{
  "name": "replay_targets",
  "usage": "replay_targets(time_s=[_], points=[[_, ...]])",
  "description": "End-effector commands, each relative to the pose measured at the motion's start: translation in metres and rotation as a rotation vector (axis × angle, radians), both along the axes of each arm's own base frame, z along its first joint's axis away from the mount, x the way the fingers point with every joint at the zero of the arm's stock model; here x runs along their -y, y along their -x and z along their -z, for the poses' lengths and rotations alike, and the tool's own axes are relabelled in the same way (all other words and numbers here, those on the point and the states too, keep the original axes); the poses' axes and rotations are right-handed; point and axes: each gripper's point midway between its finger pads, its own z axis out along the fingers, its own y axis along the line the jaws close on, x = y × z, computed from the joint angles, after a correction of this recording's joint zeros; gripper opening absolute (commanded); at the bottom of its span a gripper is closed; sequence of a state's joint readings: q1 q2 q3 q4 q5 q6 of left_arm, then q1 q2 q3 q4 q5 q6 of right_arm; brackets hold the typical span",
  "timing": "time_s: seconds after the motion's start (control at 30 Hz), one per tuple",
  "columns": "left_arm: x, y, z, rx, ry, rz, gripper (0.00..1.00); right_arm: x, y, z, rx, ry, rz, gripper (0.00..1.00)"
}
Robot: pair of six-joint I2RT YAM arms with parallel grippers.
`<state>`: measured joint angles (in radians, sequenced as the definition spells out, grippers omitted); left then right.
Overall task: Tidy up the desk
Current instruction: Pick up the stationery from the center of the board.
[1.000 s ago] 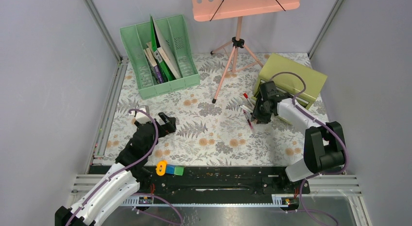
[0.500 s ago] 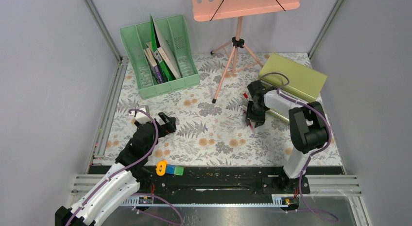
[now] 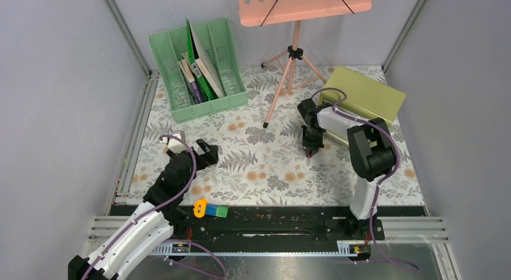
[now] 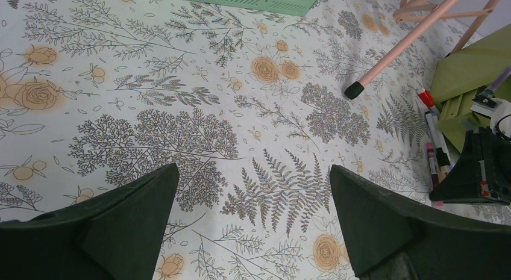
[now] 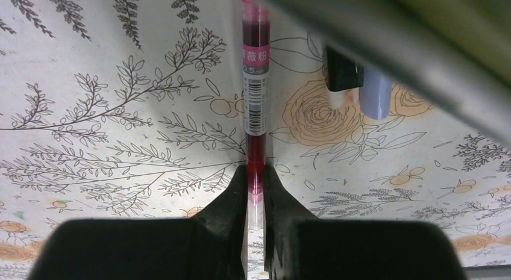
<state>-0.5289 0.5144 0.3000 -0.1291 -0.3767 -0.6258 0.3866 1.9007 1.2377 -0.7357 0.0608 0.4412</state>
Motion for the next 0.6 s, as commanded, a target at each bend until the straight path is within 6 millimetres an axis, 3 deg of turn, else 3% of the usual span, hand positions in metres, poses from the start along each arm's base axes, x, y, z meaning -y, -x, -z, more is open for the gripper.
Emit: replay_targets(time_s=[0.0, 0.33, 0.57], points=[[0.004, -0.004, -0.010, 0.042, 0.023, 0.012, 0.99, 0.001, 0.010, 0.001, -0.037, 0.052, -0.057, 0.03], [0.004, -0.004, -0.009, 0.039, 0.020, 0.012, 0.99, -0.028, 0.014, -0.039, 0.035, -0.050, -0.160, 0.00], [0.004, -0.004, -0.010, 0.040, 0.021, 0.011, 0.99, -0.033, 0.010, -0.086, 0.181, -0.123, -0.165, 0.00]])
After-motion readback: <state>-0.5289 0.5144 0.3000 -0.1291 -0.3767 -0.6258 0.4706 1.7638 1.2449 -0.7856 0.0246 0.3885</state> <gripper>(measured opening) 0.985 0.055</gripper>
